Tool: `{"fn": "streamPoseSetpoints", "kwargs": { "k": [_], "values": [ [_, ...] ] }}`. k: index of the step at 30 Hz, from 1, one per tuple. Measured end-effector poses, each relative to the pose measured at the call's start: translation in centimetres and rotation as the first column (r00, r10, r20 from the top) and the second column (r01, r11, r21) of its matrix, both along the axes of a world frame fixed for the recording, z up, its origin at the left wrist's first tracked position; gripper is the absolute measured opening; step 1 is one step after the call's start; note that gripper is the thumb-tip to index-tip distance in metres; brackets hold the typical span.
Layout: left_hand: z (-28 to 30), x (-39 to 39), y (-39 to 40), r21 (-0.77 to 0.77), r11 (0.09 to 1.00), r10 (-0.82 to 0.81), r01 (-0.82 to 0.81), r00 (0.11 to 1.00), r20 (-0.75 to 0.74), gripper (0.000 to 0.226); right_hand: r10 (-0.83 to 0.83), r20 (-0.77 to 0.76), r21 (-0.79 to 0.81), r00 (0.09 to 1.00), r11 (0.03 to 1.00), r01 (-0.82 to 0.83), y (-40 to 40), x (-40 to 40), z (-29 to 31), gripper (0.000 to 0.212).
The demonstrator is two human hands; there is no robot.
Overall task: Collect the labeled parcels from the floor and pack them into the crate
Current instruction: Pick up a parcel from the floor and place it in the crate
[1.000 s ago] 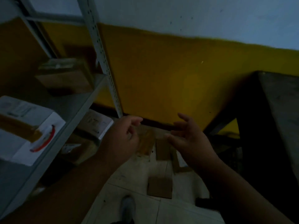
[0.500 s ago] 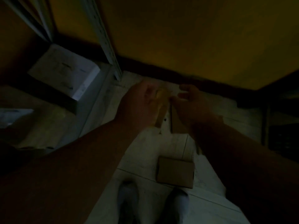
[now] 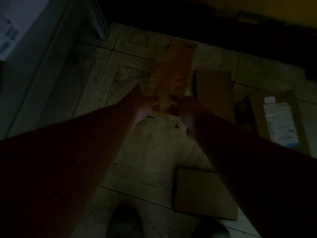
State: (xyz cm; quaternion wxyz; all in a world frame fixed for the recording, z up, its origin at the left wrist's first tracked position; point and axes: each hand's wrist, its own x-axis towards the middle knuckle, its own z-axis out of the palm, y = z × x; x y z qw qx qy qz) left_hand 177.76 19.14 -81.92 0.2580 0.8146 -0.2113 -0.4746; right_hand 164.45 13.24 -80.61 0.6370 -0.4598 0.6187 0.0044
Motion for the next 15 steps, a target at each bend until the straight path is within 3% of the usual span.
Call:
{"fn": "streamPoseSetpoints", "kwargs": {
  "k": [3,6,8,11,13,15],
  "values": [
    [3.0,0.4,1.4,0.033,0.999,0.041,-0.038,0.995,-0.090,0.058,-0.005,0.038,-0.104,0.999,0.994,0.009,1.1,1.0,3.4,0.027],
    [10.2,0.6,3.7,0.091,0.991,0.110,-0.100,0.986,-0.122,0.088,0.038,0.032,-0.335,0.999,0.942,-0.025,3.2,1.5,10.7,0.014],
    [15.7,0.7,5.4,0.025,0.983,0.182,-0.180,0.972,-0.150,0.096,0.065,-0.023,-0.458,0.998,0.886,-0.068,4.7,1.6,16.9,0.012],
    [25.5,0.7,6.7,-0.056,0.950,0.271,-0.309,0.898,-0.347,0.098,0.193,-0.126,-0.587,0.973,0.776,-0.230,6.4,1.0,27.4,0.026],
    [33.1,0.6,7.0,-0.122,0.944,0.229,-0.306,0.877,-0.423,0.096,0.200,-0.074,-0.613,0.977,0.764,-0.203,6.6,0.8,35.8,0.037],
    [41.4,0.3,6.9,-0.190,0.942,0.169,-0.275,0.883,-0.439,0.103,0.237,-0.082,-0.686,0.968,0.691,-0.227,5.9,0.8,44.7,0.034]
  ]
}}
